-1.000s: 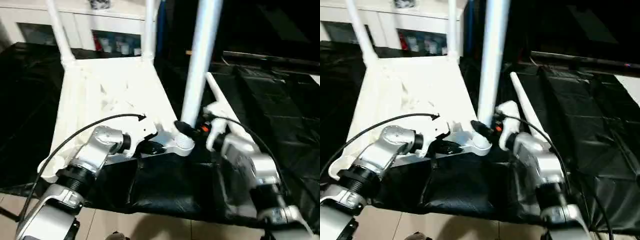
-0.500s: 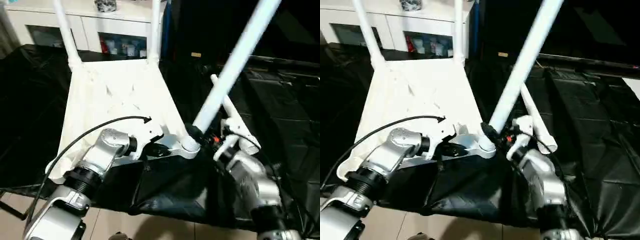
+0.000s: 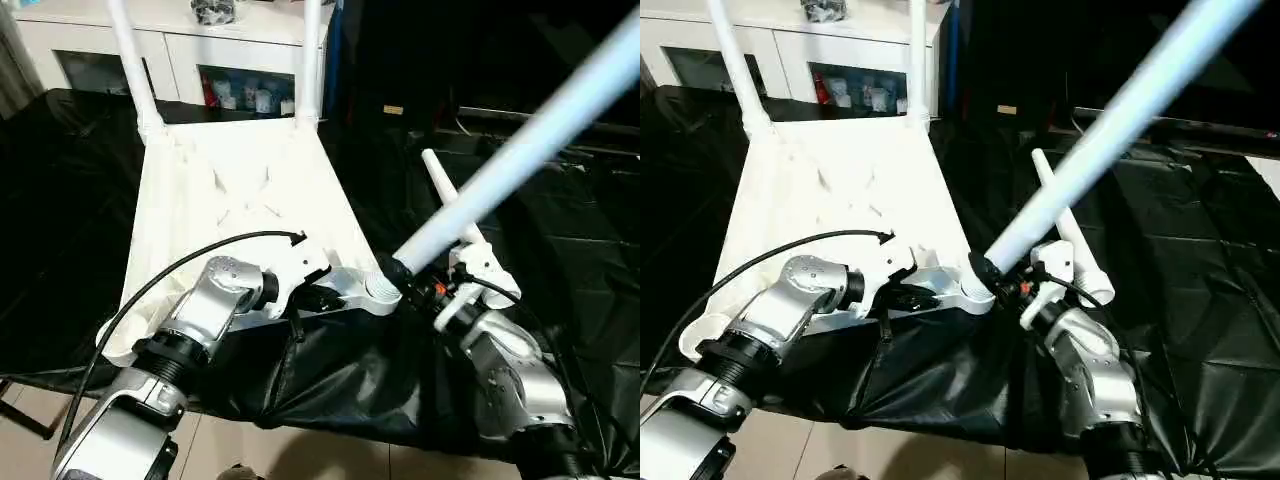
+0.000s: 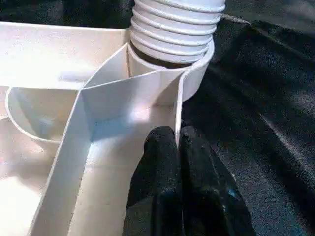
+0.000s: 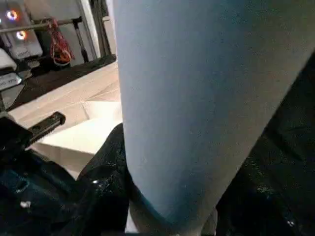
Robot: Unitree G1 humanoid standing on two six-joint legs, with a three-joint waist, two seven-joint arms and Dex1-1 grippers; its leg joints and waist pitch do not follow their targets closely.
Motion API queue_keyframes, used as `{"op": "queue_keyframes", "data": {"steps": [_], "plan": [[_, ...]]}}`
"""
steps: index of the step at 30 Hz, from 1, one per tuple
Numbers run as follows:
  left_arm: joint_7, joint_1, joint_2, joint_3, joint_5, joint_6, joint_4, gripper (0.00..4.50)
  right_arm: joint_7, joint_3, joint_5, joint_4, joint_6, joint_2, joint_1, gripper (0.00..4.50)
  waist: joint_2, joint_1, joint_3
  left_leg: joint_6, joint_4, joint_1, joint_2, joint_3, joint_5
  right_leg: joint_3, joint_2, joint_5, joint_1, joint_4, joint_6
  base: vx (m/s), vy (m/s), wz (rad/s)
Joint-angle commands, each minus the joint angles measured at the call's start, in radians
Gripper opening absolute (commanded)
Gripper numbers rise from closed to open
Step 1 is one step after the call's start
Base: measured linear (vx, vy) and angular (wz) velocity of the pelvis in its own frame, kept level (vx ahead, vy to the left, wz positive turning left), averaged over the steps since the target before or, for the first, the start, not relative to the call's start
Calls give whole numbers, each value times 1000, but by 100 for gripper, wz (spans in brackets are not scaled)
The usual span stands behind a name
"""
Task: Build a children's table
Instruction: Insert table leg to table base
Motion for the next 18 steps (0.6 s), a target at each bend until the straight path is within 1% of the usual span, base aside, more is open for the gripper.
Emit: {"op": "queue_keyframes", "data": {"steps": [1, 2, 3, 4, 5, 6, 7, 8, 9, 11, 12, 13, 14, 15, 16, 18], "plan": [[31, -22, 11, 19, 11, -7, 19, 0, 1, 22, -54, 41, 41, -30, 26, 189, 0, -3, -47, -6, -85, 12, 24, -9, -352, 36, -63, -382, 27, -98, -149, 0, 0, 0], [24, -24, 13, 16, 11, -11, 20, 0, 6, 34, -66, 45, 47, -41, 20, 189, 4, -4, -46, -9, -85, 13, 23, -9, -360, 35, -61, -388, 27, -100, -147, 0, 0, 0], [24, -24, 13, 16, 11, -11, 20, 0, 6, 34, -66, 45, 47, -41, 20, 189, 2, -5, -46, -9, -85, 13, 23, -9, -363, 35, -61, -391, 28, -99, -146, 0, 0, 0], [8, -29, 16, 9, 12, -22, 22, 0, 32, 61, -89, 55, 66, -64, 3, 189, 7, -4, -46, -10, -85, 15, 23, -10, -367, 35, -61, -397, 26, -100, -146, 0, 0, 0], [3, -30, 18, 6, 13, -24, 21, 0, 44, 71, -98, 59, 70, -73, -4, 189, 3, -7, -46, -11, -85, 12, 22, -9, -366, 35, -60, -399, 29, -101, -142, 0, 0, 0], [-8, -34, 20, 0, 15, -28, 23, 0, 66, 90, -111, 67, 77, -87, -17, 189, 4, -5, -46, -11, -84, 15, 22, -9, -367, 35, -60, -398, 27, -101, -143, 0, 0, 0], [-18, -36, 23, -5, 17, -33, 24, 0, 82, 103, -119, 74, 81, -96, -27, 189, 3, -7, -46, -11, -85, 13, 22, -9, -363, 35, -60, -393, 29, -100, -143, 0, 0, 0], [-28, -39, 26, -11, 20, -38, 26, 0, 98, 115, -127, 87, 81, -103, -40, 189, 5, -8, -47, -9, -84, 13, 22, -9, -361, 36, -60, -389, 27, -101, -145, 0, 0, 0], [-36, -43, 29, -16, 23, -42, 29, 0, 112, 124, -132, 104, 83, -107, -57, 189, 6, -9, -48, -9, -84, 12, 21, -9, -358, 35, -60, -382, 29, -99, -148, 0, 0, 0], [-57, -47, 34, -27, 26, -52, 30, 0, 144, 147, -147, 142, 84, -116, -93, 189, 1, -14, -49, -5, -82, 11, 21, -8, -350, 34, -59, -360, 30, -95, -162, 0, 0, 0], [-67, -48, 36, -31, 27, -55, 30, 0, 160, 158, -153, 153, 87, -123, -106, 189, 0, -15, -48, -5, -83, 11, 22, -8, -345, 35, -59, -356, 30, -95, -164, 0, 0, 0], [-73, -49, 38, -34, 28, -58, 29, 0, 174, 167, -156, 154, 93, -130, -112, 189, 1, -19, -47, -4, -83, 10, 23, -7, -343, 35, -59, -344, 31, -94, -173, 0, 0, 0], [-95, -47, 43, -42, 27, -63, 21, 0, 212, 188, -162, 151, 106, -147, -124, 189, -9, -21, -48, 0, -82, 10, 23, -6, -342, 34, -58, -344, 31, -94, -173, 0, 0, 0], [-107, -46, 47, -45, 26, -66, 16, 0, 231, 199, -165, 148, 113, -156, -129, 189, -6, -19, -48, 3, -83, 10, 23, -8, -335, 33, -59, -349, 33, -93, -174, 0, 0, 0], [-130, -40, 53, -50, 20, -70, 2, 0, 265, 212, -163, 148, 121, -165, -136, 189, -6, -20, -48, 6, -82, 10, 23, -7, -331, 34, -59, -346, 32, -93, -175, 0, 0, 0], [-147, -36, 57, -52, 16, -74, -7, 0, 288, 219, -162, 149, 125, -171, -141, 189, -3, -18, -49, 9, -80, 13, 25, -5, -325, 37, -60, -326, 30, -91, -183, 0, 0, 0]]}}
